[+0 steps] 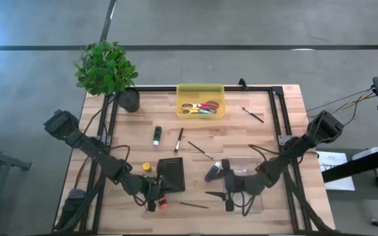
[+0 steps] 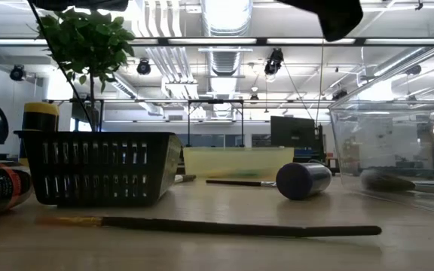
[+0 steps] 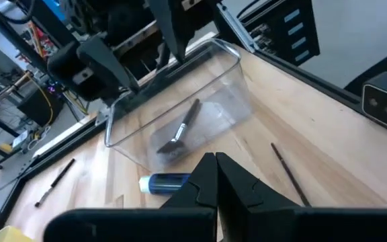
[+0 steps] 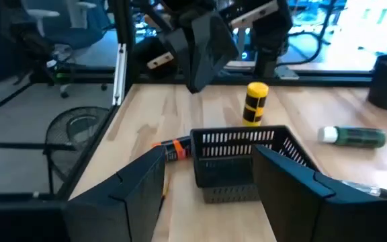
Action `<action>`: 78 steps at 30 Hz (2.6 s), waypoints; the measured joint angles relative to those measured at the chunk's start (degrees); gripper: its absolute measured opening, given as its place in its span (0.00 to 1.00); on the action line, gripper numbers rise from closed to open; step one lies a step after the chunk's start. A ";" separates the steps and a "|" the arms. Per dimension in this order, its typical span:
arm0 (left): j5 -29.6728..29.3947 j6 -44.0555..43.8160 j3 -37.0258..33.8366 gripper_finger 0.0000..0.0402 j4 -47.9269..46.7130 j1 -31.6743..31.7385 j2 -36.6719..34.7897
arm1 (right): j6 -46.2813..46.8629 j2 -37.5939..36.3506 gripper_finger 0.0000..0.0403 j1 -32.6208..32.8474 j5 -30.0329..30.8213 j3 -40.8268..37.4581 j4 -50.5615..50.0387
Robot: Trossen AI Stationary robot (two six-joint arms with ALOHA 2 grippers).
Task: Pick & Place Paint Supplies
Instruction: Put the liner brush into the transparent bin
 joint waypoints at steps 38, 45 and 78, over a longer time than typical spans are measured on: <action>-2.07 -47.48 34.21 0.36 -54.01 -8.15 27.77 | -4.15 0.07 0.54 9.80 1.83 4.57 -2.37; 1.75 -48.11 33.88 0.26 -53.46 -6.01 28.61 | -4.10 0.07 0.54 10.45 1.87 4.57 -2.36; 12.64 -49.96 27.34 0.20 -47.13 -3.13 28.33 | -3.47 0.07 0.54 11.20 1.83 4.50 -3.64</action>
